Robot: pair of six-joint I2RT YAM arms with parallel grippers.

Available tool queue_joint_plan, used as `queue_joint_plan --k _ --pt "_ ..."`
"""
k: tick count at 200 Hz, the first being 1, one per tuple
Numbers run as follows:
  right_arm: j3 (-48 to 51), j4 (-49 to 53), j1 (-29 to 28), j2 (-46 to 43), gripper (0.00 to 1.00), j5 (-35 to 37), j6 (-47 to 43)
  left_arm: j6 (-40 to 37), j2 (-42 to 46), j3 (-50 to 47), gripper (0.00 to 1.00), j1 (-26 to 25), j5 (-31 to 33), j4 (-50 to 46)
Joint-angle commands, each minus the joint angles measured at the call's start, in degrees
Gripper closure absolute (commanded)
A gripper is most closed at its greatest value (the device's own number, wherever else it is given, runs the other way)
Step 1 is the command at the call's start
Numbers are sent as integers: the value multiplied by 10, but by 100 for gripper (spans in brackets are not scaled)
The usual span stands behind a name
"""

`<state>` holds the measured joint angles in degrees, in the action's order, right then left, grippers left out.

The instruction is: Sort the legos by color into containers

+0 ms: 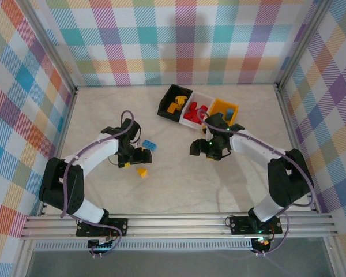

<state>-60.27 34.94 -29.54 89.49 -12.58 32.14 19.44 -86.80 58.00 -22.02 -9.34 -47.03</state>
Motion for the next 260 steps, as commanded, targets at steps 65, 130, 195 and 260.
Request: queue_joint_plan --k 65,130,195,260 --pt "107 -90 -23 -101 19 -7 102 -7 -4 -27 13 -18 20 -1" --pt "123 -90 -23 -102 17 -18 95 13 2 -52 13 -30 29 7" --pt "138 -84 -23 -112 16 -24 93 27 3 -70 13 -38 31 20" --pt "139 -74 -23 -121 15 -22 87 36 -10 -75 14 -47 27 36"
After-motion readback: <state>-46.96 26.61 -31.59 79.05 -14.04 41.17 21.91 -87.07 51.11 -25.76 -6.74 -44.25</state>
